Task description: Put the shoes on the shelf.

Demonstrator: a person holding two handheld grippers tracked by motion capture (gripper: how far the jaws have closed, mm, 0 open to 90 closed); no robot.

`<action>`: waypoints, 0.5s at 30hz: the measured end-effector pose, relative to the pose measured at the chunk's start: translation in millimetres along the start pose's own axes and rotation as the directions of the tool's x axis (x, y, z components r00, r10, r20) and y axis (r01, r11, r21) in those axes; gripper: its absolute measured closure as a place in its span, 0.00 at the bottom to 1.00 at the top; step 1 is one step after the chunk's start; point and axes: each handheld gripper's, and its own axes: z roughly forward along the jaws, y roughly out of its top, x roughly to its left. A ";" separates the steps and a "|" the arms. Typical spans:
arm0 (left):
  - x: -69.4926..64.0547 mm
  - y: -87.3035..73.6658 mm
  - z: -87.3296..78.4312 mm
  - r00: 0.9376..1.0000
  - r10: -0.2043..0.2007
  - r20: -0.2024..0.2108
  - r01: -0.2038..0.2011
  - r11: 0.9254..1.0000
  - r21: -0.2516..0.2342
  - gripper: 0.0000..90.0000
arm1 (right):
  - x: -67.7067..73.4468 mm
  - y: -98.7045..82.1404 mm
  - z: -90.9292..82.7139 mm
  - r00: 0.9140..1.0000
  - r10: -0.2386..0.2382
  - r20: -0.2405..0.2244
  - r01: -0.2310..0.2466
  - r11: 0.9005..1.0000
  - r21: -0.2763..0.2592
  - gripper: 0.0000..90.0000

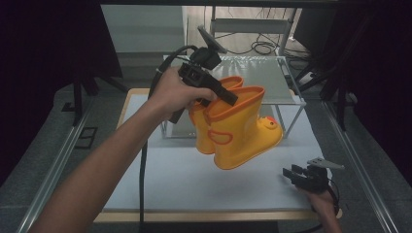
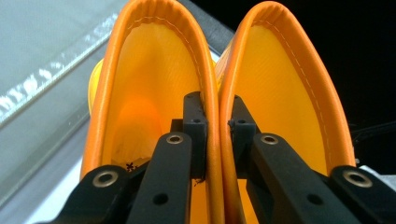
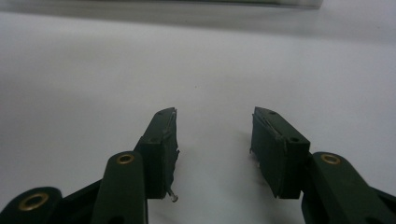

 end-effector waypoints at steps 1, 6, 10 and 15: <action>-0.6 2.9 -2.1 1.000 -0.002 0.004 0.002 1.000 -0.005 0.91 | -0.1 0.0 0.0 1.000 -0.004 0.000 0.004 1.000 0.002 0.56; -7.9 26.5 -15.2 1.000 -0.010 0.005 0.010 0.999 -0.040 0.91 | -1.2 0.2 0.8 1.000 0.001 0.001 -0.001 1.000 0.004 0.56; -2.2 42.3 -22.5 0.999 -0.039 -0.004 0.039 0.997 -0.068 0.91 | -1.8 -0.1 -1.7 1.000 0.004 0.004 -0.004 1.000 -0.002 0.56; 15.4 58.3 -23.4 0.994 -0.092 -0.050 0.087 0.991 -0.100 0.91 | -4.4 -0.5 -4.5 1.000 0.015 0.009 -0.014 1.000 -0.017 0.56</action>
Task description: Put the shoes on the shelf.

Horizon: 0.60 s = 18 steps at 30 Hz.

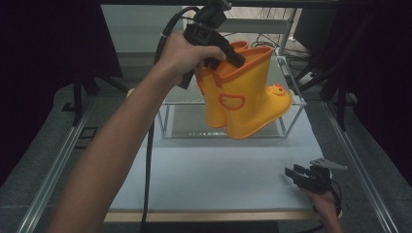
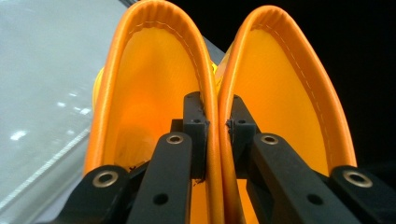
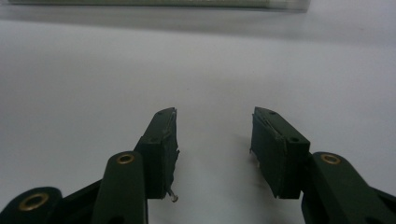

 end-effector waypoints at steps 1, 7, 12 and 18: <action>4.1 3.1 0.4 1.000 -0.012 -0.015 0.012 1.000 -0.007 0.91 | 0.2 0.2 -0.9 1.000 -0.001 -0.003 0.001 1.000 0.000 0.56; 31.4 17.5 3.4 0.989 -0.091 -0.114 0.086 0.995 -0.049 0.91 | 0.6 0.3 -1.7 1.000 0.000 -0.007 0.000 1.000 -0.003 0.56; 53.1 26.7 7.1 0.972 -0.152 -0.177 0.137 0.986 -0.092 0.91 | 2.7 0.8 -0.9 1.000 -0.004 -0.010 0.004 1.000 -0.006 0.56; 74.6 34.5 19.4 0.949 -0.199 -0.243 0.177 0.978 -0.109 0.91 | 6.0 1.0 -0.8 1.000 -0.014 -0.014 0.014 1.000 -0.003 0.56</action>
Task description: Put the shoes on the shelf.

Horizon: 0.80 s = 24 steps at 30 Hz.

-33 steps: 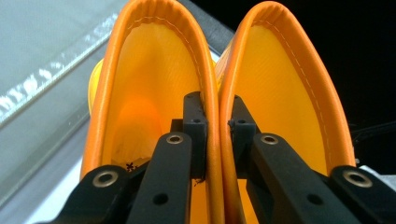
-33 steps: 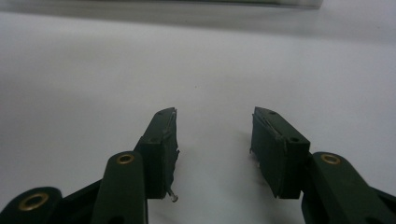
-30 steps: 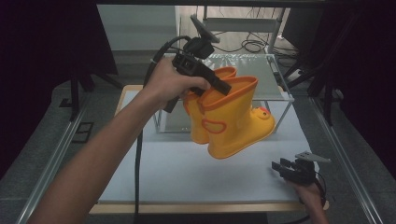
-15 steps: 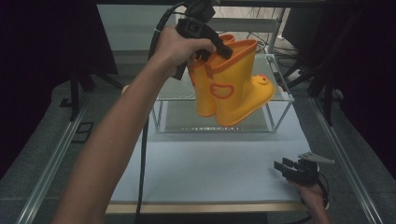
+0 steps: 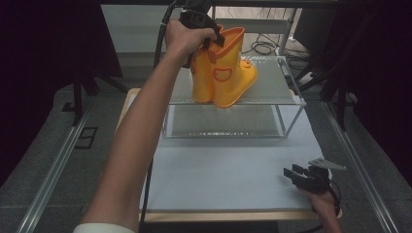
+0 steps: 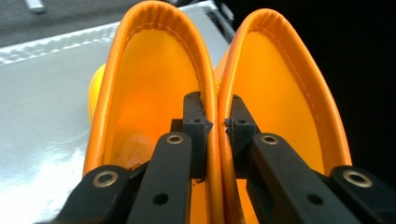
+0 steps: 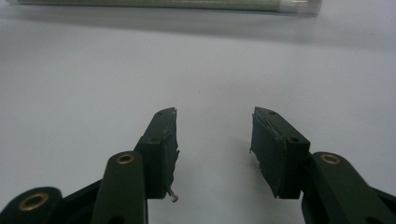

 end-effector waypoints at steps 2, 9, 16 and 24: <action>6.6 3.2 6.6 1.000 -0.015 -0.017 0.015 1.000 0.000 0.91 | 0.1 0.1 -0.2 1.000 -0.002 -0.001 0.002 1.000 -0.001 0.56; 21.1 12.0 26.1 0.998 -0.049 -0.041 0.048 0.999 -0.014 0.91 | 0.9 -0.2 -0.3 1.000 -0.004 0.001 0.004 1.000 -0.002 0.56; 28.3 16.5 44.5 0.996 -0.061 -0.069 0.062 0.998 0.008 0.91 | 0.9 -0.7 0.6 1.000 0.000 0.000 0.000 1.000 0.005 0.56; 28.2 16.5 36.1 0.999 -0.040 -0.020 0.039 0.999 -0.034 0.76 | 2.9 -0.9 2.7 1.000 -0.010 -0.002 0.010 1.000 0.012 0.56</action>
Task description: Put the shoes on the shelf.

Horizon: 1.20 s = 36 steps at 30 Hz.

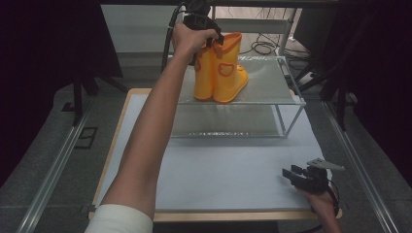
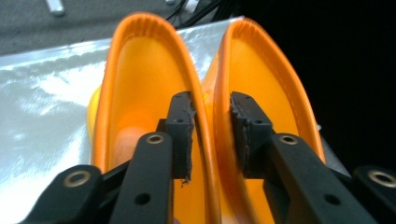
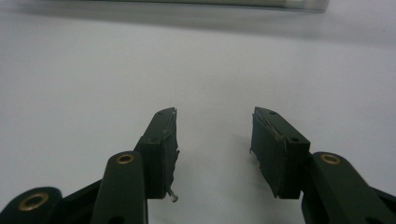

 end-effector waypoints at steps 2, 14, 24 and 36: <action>-3.0 -1.2 -2.7 1.000 0.016 -0.005 -0.016 1.000 -0.006 0.71 | 1.6 -0.1 0.8 1.000 -0.003 -0.002 0.003 1.000 0.002 0.56; -5.9 -25.1 -50.6 0.997 0.072 0.007 -0.071 0.993 -0.098 0.61 | 2.2 0.5 -1.2 1.000 -0.001 -0.002 0.001 1.000 -0.003 0.55; -1.6 -76.4 -99.6 0.989 0.145 0.005 -0.143 0.983 -0.114 0.89 | -1.4 0.6 -5.1 1.000 0.016 0.007 -0.016 1.000 -0.018 0.55; 23.3 -132.4 -78.5 0.984 0.175 -0.024 -0.175 0.984 -0.016 1.00 | 1.7 0.6 -3.7 1.000 0.004 0.009 -0.004 1.000 -0.014 0.55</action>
